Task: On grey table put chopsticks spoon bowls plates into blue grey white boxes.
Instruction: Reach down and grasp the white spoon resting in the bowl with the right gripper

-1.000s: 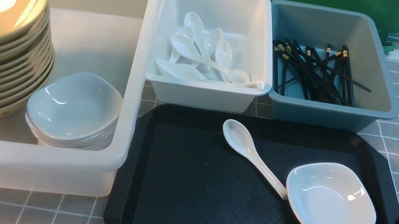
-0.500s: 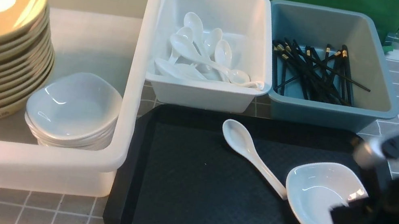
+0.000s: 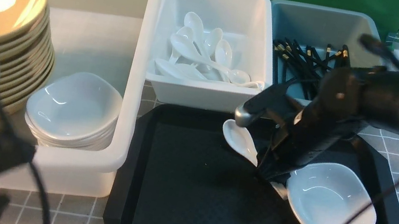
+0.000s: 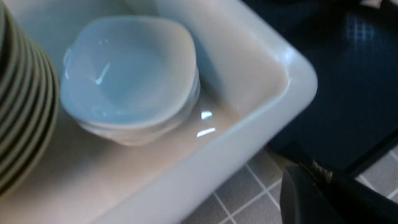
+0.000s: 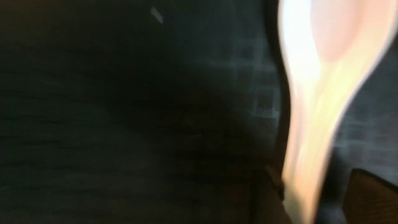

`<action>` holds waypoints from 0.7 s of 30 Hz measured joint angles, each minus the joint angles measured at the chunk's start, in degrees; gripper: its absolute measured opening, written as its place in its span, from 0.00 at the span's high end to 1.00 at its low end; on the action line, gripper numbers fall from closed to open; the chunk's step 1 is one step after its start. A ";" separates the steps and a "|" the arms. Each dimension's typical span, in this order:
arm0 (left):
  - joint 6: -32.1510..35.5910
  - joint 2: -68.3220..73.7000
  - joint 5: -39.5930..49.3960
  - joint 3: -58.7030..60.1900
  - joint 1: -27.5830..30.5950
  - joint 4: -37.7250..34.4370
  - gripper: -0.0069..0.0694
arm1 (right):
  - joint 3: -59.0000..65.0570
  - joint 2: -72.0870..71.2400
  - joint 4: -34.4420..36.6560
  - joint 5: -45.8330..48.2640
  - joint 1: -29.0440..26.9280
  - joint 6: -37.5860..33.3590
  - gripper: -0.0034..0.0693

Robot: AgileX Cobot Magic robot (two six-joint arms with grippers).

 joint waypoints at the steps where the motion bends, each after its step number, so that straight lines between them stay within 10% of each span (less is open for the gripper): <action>1: 0.00 -1.40 -1.29 2.12 0.00 0.17 0.92 | -1.63 0.95 -0.49 1.36 0.00 0.70 0.48; 7: 0.17 -9.45 -14.87 12.58 0.00 0.81 0.92 | -4.20 2.09 -2.15 4.00 1.73 -0.32 0.73; 14: 0.22 -13.55 -27.42 18.61 0.00 0.86 0.92 | -3.21 -3.74 0.68 6.83 7.44 -10.51 0.73; 21: 0.22 -13.81 -29.65 19.37 0.00 0.86 0.92 | -3.21 -12.79 1.44 -19.09 8.83 -13.51 0.73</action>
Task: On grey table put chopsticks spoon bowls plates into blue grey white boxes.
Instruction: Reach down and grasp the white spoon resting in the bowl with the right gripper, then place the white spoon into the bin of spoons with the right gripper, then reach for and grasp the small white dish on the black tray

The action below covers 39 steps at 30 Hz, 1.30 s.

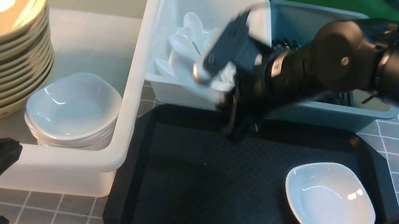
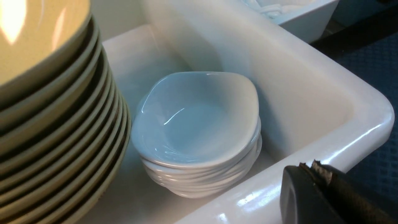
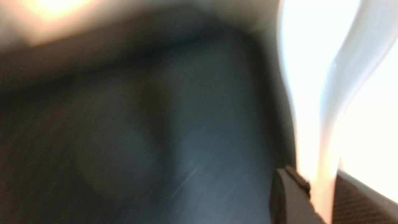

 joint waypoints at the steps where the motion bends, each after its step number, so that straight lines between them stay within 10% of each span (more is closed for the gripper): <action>1: 0.00 0.00 -0.06 0.00 0.00 0.00 0.92 | -0.11 0.43 -0.01 -5.22 -0.21 1.62 0.73; 8: 0.00 0.00 -0.22 0.04 0.00 -0.19 0.92 | -9.00 8.79 0.21 -12.39 -3.67 14.69 0.54; 15: 0.00 0.00 0.97 0.04 0.00 -2.70 0.92 | -21.46 9.83 -3.00 17.95 -7.92 21.78 0.23; 22: 0.00 0.00 0.98 0.04 0.00 -4.56 0.92 | -8.75 -0.22 -11.70 30.18 -14.73 29.71 0.23; 28: 0.00 0.00 0.38 0.04 0.00 -5.64 0.92 | 13.91 -2.67 -12.51 23.84 -19.69 31.97 0.23; 39: 0.00 0.00 -0.04 0.04 0.00 -5.83 0.92 | 18.33 2.16 -10.93 16.14 -21.26 32.88 0.30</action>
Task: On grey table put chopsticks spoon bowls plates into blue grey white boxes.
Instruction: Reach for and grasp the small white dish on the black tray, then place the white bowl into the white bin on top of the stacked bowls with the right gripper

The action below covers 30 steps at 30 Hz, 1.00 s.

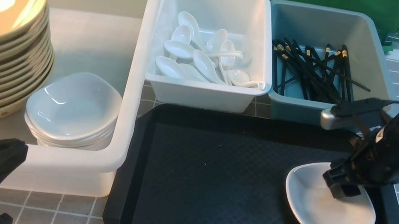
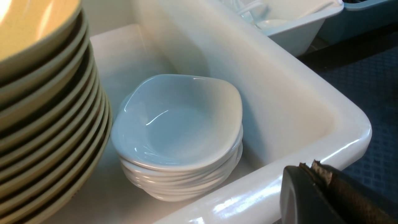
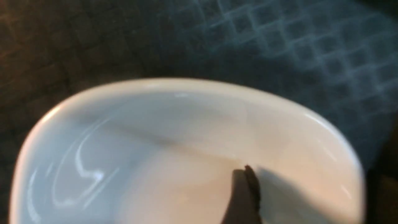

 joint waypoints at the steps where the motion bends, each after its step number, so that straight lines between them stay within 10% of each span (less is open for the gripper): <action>1: -0.06 0.00 0.00 0.00 0.00 0.00 0.92 | -0.13 0.18 0.58 -0.40 -0.07 0.00 0.34; 12: -0.79 -7.55 -1.51 0.00 0.00 6.33 0.92 | -2.90 -9.79 11.67 4.11 2.02 -8.73 0.85; 30: -1.96 -13.75 -1.45 0.00 0.00 7.78 0.92 | -40.35 9.85 23.14 -14.57 30.53 -17.93 0.83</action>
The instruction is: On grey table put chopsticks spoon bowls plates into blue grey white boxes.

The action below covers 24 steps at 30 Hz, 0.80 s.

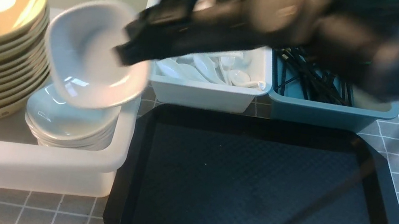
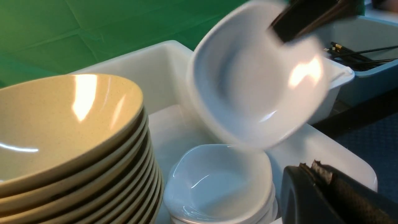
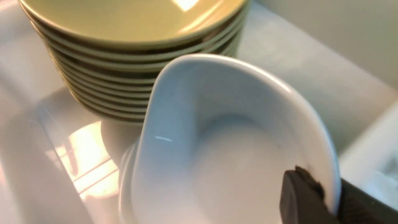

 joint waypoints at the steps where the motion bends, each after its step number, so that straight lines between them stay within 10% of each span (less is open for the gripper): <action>1: 0.00 0.00 0.05 0.00 0.00 0.00 0.92 | -2.68 3.19 0.07 0.59 0.38 -0.05 0.79; 10: 0.00 0.00 1.26 0.00 0.00 0.63 0.92 | -11.63 5.85 -0.89 12.03 -0.37 -0.69 0.45; 18: -0.07 -0.05 1.50 0.00 0.00 1.05 0.92 | -9.34 -13.10 -14.45 38.15 -6.43 0.08 0.84; 24: -0.14 -0.05 1.50 0.00 0.00 1.05 0.92 | 15.59 -32.78 -16.45 34.14 -11.06 1.53 0.91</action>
